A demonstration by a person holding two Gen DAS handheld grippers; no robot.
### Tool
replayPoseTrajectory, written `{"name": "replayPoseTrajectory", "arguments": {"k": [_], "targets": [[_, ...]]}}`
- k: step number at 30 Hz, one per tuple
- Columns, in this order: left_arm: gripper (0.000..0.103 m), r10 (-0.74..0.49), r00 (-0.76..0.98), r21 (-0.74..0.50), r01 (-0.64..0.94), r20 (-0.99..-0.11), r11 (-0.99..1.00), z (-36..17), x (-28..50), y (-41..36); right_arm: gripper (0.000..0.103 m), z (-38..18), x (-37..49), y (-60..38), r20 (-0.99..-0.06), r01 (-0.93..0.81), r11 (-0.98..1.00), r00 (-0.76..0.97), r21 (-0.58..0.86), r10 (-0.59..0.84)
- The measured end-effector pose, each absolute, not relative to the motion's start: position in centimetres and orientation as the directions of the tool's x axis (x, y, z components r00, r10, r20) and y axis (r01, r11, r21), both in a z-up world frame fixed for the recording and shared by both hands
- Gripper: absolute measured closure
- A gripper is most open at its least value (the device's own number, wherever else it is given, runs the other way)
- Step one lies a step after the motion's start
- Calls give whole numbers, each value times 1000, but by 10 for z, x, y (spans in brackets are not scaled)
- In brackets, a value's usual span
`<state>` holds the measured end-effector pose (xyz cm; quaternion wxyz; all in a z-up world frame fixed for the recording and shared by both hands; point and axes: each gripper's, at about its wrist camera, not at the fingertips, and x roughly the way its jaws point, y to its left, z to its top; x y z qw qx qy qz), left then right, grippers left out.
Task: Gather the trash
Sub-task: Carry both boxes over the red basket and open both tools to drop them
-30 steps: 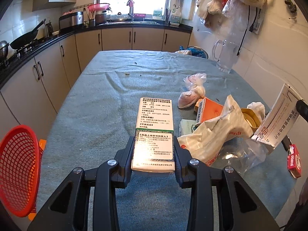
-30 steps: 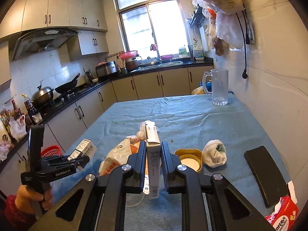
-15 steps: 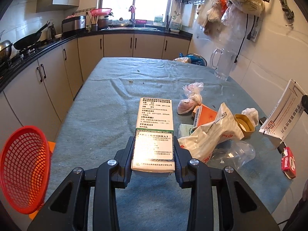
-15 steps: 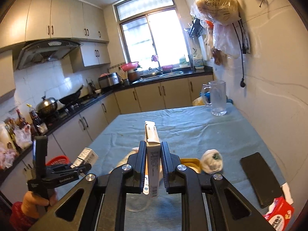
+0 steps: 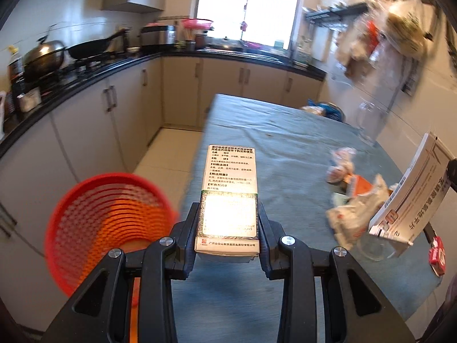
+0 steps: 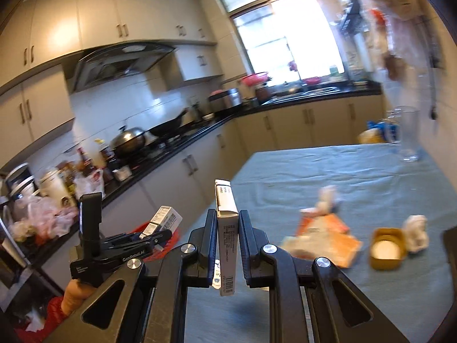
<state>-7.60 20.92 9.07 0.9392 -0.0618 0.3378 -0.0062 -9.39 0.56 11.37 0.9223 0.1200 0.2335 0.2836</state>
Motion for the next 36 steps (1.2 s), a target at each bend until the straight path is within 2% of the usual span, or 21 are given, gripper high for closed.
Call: {"name": "replayPoseTrajectory", "arguments": {"k": [10,20,28,36], "targets": [[69,63,759,-131,-193,-649,972,80,-97,303,87,101,-62,95,-392,-556,718,602,419,695],[69,103,713,-137,-270,-694,953,51,-96,344,87,79,-22,177,-395,-595,646,511,479,763],[69,105,676,-139,-297,-730,945,24,-88,360,87,37,7,224,-468,-556,637,434,534,770],[69,94,652,-141,-300,-753,943,6,-78,360,87,13,12,238,-545,-551,659,385,513,745]]}}
